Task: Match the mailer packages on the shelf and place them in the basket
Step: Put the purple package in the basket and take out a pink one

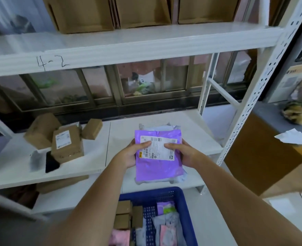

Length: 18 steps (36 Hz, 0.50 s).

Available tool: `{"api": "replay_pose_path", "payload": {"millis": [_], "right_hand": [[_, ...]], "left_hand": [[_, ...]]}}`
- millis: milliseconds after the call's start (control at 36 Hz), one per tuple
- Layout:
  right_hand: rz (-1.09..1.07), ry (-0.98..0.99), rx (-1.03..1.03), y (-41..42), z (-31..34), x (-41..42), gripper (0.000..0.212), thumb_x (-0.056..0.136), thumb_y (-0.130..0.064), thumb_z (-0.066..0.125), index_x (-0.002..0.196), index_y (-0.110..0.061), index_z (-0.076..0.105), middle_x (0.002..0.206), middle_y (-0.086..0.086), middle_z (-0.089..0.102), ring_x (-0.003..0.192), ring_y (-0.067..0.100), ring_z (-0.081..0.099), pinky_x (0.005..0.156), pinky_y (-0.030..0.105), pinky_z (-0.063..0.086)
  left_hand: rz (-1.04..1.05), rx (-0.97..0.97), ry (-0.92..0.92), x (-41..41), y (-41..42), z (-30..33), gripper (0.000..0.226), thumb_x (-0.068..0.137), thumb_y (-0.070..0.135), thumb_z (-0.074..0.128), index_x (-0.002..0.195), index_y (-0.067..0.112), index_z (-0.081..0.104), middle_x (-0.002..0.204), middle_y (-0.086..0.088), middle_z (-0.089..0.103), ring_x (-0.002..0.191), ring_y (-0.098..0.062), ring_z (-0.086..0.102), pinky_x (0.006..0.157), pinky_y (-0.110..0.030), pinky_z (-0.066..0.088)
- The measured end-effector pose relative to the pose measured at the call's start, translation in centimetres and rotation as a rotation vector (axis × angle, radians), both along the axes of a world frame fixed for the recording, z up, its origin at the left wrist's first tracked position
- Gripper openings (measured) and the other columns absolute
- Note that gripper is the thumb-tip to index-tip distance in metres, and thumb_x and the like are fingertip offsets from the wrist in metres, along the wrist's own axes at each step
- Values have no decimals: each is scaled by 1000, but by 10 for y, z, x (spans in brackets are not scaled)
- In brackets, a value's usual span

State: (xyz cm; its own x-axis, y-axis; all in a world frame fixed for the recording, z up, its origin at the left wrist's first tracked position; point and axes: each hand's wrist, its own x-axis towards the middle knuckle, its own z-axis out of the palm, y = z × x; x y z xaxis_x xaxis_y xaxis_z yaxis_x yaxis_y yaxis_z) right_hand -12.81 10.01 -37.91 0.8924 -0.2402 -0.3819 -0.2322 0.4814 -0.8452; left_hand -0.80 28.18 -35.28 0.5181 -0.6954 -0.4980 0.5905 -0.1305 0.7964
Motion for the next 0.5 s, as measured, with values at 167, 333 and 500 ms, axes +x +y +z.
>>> {"api": "replay_pose_path", "payload": {"millis": [167,333,500], "right_hand": [[13,-14,26,-1,-57,2,59,77,-2,76,130,-3,51,121,23,65,109,40,64,93,56,51],[-25,-36,22,-9,-114,5,57,76,-3,75,129,-9,55,117,20,68,105,38,67,87,53,55],[-49,-65,23,-14,-183,2,66,70,-1,77,132,-7,54,118,19,68,107,36,66,89,53,54]], "left_hand": [[-11,13,6,6,-4,-55,76,66,10,81,135,12,49,119,-21,66,107,-38,65,74,-50,58],[-38,-17,-41,13,-16,-112,83,62,12,86,136,9,48,121,-21,64,107,-37,65,75,-47,57],[-76,-54,-84,14,-24,-180,58,69,9,76,124,7,58,112,-19,69,97,-33,70,69,-43,59]]}}
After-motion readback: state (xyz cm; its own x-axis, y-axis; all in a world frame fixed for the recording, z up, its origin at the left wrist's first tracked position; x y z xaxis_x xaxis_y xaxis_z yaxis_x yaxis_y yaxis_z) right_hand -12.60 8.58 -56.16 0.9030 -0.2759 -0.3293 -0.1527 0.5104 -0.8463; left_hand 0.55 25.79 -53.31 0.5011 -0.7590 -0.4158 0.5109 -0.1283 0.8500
